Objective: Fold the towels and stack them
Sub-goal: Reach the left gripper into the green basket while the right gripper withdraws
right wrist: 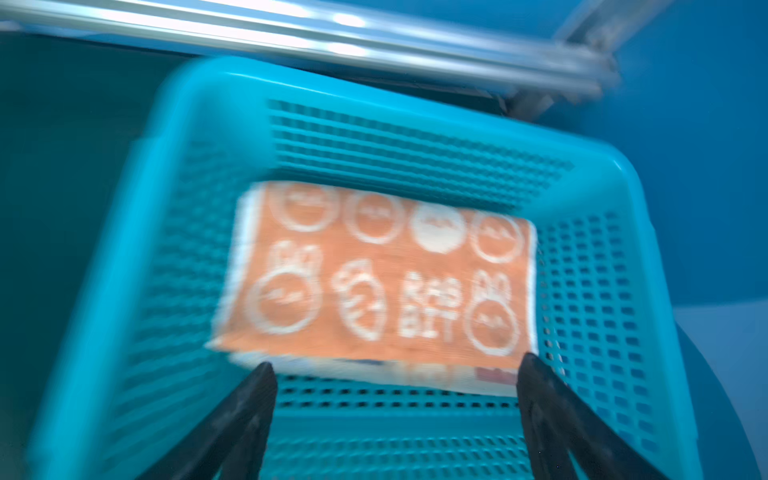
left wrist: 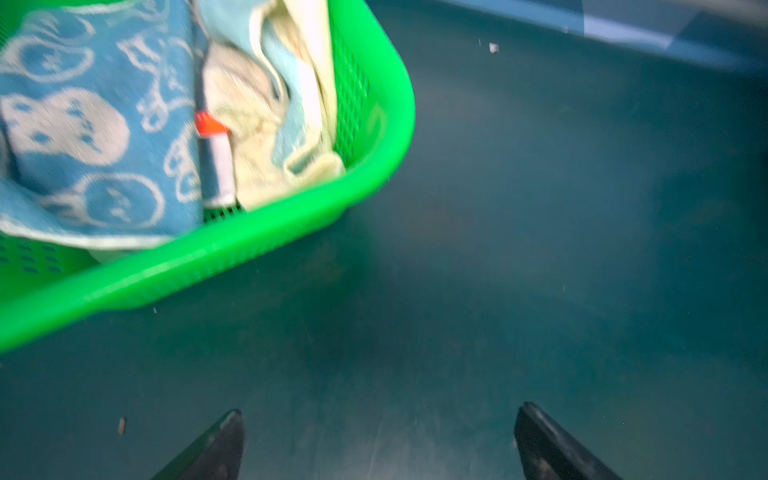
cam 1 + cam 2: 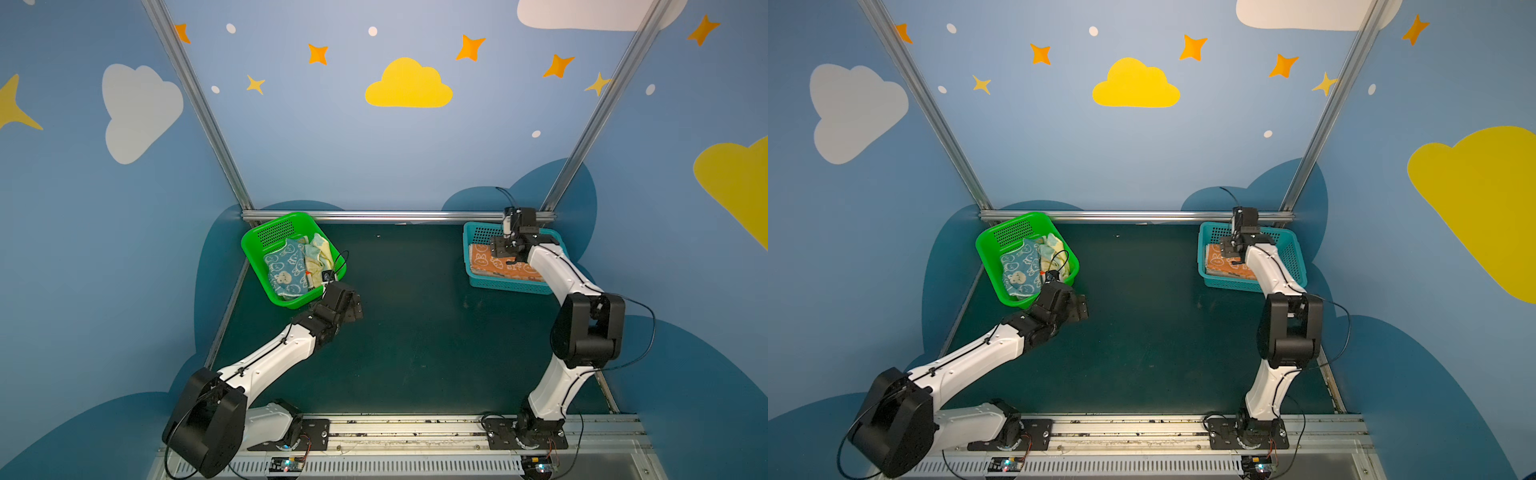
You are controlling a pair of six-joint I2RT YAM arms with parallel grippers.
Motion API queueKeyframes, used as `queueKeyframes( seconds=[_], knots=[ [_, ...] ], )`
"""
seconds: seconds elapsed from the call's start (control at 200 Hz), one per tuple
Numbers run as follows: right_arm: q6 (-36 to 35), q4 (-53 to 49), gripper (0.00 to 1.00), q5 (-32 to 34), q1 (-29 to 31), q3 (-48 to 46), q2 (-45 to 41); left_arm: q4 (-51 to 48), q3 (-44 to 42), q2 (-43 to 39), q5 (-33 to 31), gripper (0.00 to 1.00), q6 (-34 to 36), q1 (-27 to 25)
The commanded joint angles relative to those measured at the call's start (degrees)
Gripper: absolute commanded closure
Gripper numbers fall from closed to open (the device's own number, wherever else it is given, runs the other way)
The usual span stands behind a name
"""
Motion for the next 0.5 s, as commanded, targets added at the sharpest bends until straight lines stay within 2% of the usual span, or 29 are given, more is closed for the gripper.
queueKeyframes(
  seconds=[0.0,0.06,0.14,0.22,0.28,0.35,0.496],
  knots=[
    [-0.1,4.6,0.13,2.1,4.1,-2.5,-3.7,-1.2,2.8,0.9,1.7,0.0,0.3,2.1],
    [5.2,3.8,0.13,0.9,5.5,-3.2,-5.1,-1.9,3.8,1.4,0.1,0.0,-0.2,2.8],
    [11.4,1.2,0.13,-10.0,6.4,-4.5,-7.9,-2.2,4.7,1.5,-2.6,0.0,-0.1,3.8],
    [13.4,7.9,0.13,-22.2,6.6,-11.6,-12.1,-3.1,6.4,1.7,-5.4,0.0,-0.3,5.1],
    [13.7,14.7,0.14,-27.6,7.4,-17.1,-14.7,-5.1,8.8,2.5,-4.9,0.0,-0.8,7.7],
    [13.9,18.3,0.19,-27.5,10.2,-21.5,-17.1,-6.5,11.6,4.0,-2.5,0.0,-0.6,11.6],
    [12.7,16.8,0.19,-21.4,18.3,-25.6,-19.5,-10.4,18.5,9.7,-0.9,0.0,-1.9,18.4]
  ],
)
